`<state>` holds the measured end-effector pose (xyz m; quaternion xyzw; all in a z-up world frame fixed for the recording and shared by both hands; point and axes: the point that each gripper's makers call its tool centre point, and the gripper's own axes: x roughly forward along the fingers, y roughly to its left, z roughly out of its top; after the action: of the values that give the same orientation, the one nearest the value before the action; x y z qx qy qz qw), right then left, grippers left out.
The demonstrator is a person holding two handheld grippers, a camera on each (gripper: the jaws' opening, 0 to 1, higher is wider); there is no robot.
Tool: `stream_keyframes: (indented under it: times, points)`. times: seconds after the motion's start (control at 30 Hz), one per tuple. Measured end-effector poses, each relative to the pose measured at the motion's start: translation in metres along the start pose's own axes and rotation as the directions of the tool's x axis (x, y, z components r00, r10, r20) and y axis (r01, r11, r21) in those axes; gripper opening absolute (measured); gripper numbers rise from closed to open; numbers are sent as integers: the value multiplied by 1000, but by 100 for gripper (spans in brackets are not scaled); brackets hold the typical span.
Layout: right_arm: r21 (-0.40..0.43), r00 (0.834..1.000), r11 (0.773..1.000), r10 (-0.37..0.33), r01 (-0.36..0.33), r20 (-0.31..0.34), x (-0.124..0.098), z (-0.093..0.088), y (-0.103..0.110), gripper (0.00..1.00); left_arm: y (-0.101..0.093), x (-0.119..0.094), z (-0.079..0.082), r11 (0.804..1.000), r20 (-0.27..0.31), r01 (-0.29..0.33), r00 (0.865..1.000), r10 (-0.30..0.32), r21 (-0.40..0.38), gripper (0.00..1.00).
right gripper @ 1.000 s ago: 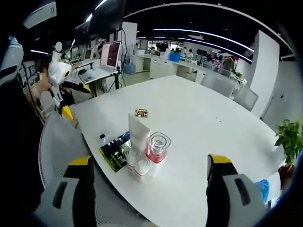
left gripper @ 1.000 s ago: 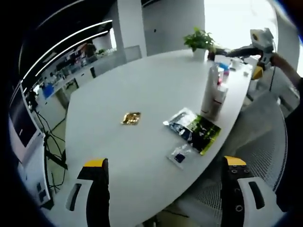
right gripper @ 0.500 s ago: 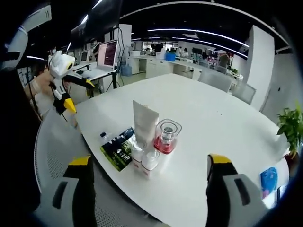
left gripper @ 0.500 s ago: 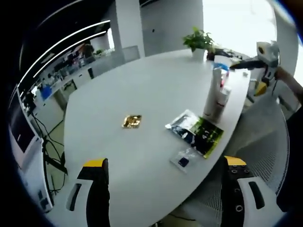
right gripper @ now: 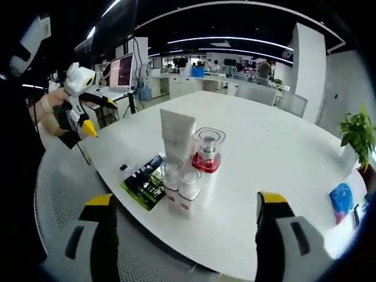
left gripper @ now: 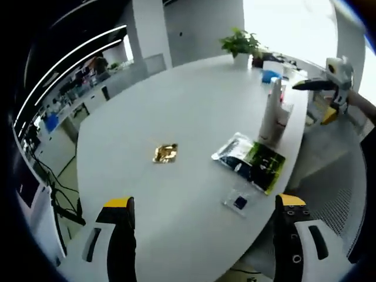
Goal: Arrange the skincare products in the storage area until every visible bottle or jar stands upright without overlapping.
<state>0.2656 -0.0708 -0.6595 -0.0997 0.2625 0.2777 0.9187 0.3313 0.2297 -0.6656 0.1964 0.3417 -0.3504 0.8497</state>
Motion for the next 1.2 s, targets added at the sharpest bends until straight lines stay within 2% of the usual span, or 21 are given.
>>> stream_keyframes:
  times: [0.17,0.23,0.3,0.37,0.43,0.47,0.53,0.6,0.63,0.7,0.77,0.9,1.03,1.17,1.2]
  points:
    - [30,1000,999,-18,18,-7,2,-11,1,94,11,11,1,997,-3,11,1000,-11,73,97]
    - [-14,998,998,-55,55,-8,2,-7,-3,91,12,17,2,990,4,38,999,-39,135,95]
    - [10,999,999,-40,40,3,0,-6,0,89,16,24,-1,985,-16,57,998,-55,164,91]
    - [8,999,999,-45,45,1,-1,-8,0,89,20,30,-2,980,-20,60,998,-57,188,89]
    - [-37,997,997,-68,67,-30,-4,-12,-5,88,25,36,-1,971,-27,63,998,-58,232,89]
    - [-19,997,998,-67,67,-33,-4,-14,-6,88,29,39,0,966,-27,59,998,-54,251,87]
    - [19,997,997,-69,70,-25,-3,-17,-8,88,36,45,3,958,-16,53,999,-51,282,83]
    - [9,996,997,-80,80,-39,-2,-19,-9,87,42,50,6,956,-5,53,999,-54,289,76]
    - [-1,995,996,-86,86,-48,0,-21,-9,87,45,55,13,942,28,64,997,-78,329,72]
    - [-2,994,996,-85,85,-71,3,-27,-7,88,49,62,19,930,58,71,993,-98,361,62]
    - [-25,992,996,-92,90,-84,3,-30,-6,88,56,70,20,931,47,77,994,-100,356,57]
    - [-9,994,996,-87,87,-68,3,-29,-8,88,70,86,24,909,49,57,995,-85,413,54]
    - [-4,992,993,-115,115,-55,3,-28,-12,87,84,101,27,871,48,35,997,-67,490,48]
    - [2,990,991,-135,135,-47,2,-27,-16,87,91,115,27,857,21,46,998,-66,513,44]
    - [5,990,992,-130,130,-47,2,-27,-16,87,92,120,28,847,9,54,998,-70,530,45]
